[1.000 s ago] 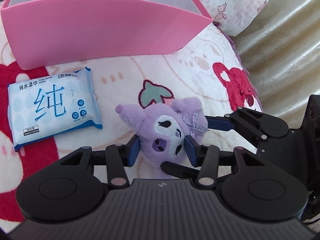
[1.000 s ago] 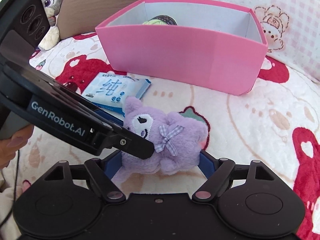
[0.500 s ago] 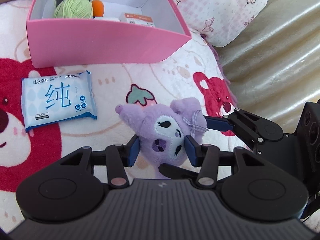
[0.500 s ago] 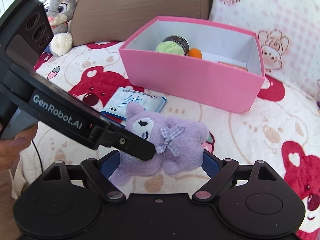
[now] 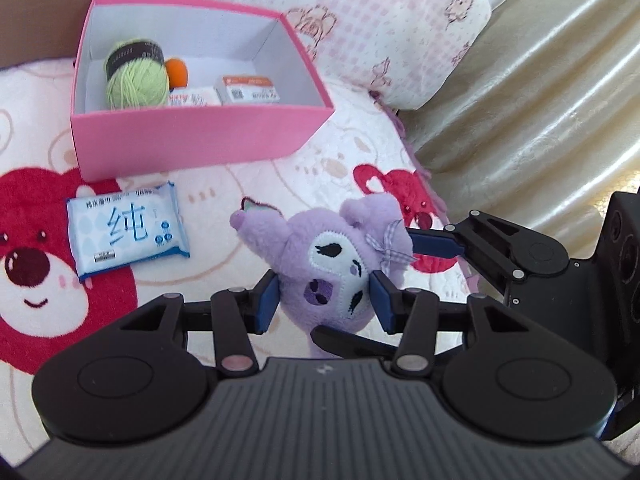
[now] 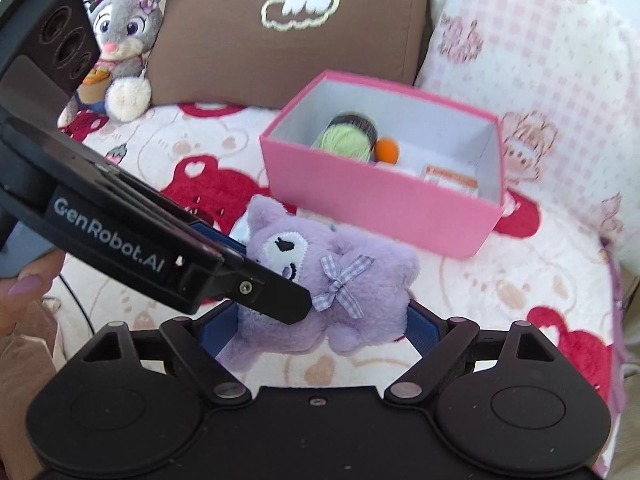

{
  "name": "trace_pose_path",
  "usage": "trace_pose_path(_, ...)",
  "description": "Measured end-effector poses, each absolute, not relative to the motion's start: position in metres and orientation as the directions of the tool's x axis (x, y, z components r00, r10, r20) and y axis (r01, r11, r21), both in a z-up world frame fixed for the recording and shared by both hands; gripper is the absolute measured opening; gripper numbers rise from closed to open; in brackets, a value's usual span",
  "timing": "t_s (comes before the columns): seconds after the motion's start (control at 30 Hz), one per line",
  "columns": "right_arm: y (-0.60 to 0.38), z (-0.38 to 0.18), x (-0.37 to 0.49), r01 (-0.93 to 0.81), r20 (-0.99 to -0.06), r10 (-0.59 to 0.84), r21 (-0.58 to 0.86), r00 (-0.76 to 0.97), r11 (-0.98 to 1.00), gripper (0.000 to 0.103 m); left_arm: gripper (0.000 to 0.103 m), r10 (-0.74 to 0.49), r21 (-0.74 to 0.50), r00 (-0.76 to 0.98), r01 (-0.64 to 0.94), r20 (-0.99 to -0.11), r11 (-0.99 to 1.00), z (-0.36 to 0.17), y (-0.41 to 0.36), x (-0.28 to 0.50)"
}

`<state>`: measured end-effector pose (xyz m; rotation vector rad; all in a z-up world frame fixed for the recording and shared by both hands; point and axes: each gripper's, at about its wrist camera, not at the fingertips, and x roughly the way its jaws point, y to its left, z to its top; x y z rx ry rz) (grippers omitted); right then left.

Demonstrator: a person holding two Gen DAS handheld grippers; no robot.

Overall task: Organize objects
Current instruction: 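Lift the plush toy with the left gripper toward the pink box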

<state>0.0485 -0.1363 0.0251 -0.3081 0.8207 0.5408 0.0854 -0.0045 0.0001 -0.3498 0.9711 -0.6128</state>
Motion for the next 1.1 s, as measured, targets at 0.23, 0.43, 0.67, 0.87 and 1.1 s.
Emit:
trace_pose_path(0.23, -0.122, 0.057, 0.033, -0.544, -0.706, 0.305, -0.135, 0.639, 0.828, 0.091, 0.047, -0.633, -0.523, 0.463, 0.357, -0.620, 0.774, 0.034, 0.007, 0.072)
trace_pose_path(0.43, -0.122, 0.078, 0.029, -0.534, -0.691, 0.328, -0.099, 0.644, 0.840, 0.091, 0.048, -0.625, -0.486, 0.482, 0.394, -0.613, 0.780, 0.054, 0.011, 0.064)
trace_pose_path(0.67, -0.122, 0.092, 0.028, -0.523, -0.682, 0.343, -0.068, 0.646, 0.849, 0.091, 0.048, -0.623, -0.467, 0.482, 0.414, -0.615, 0.781, 0.068, 0.013, 0.064)
trace_pose_path(0.87, -0.120, 0.098, 0.036, -0.523, -0.679, 0.337, -0.081, 0.652, 0.848, 0.091, 0.048, -0.623, -0.466, 0.476, 0.415, -0.620, 0.781, 0.076, 0.012, 0.076)
trace_pose_path(1.1, -0.117, 0.111, 0.058, -0.521, -0.664, 0.318, -0.127, 0.677, 0.844, 0.090, 0.048, -0.602, -0.441, 0.501, 0.412, -0.622, 0.797, 0.095, 0.009, 0.105)
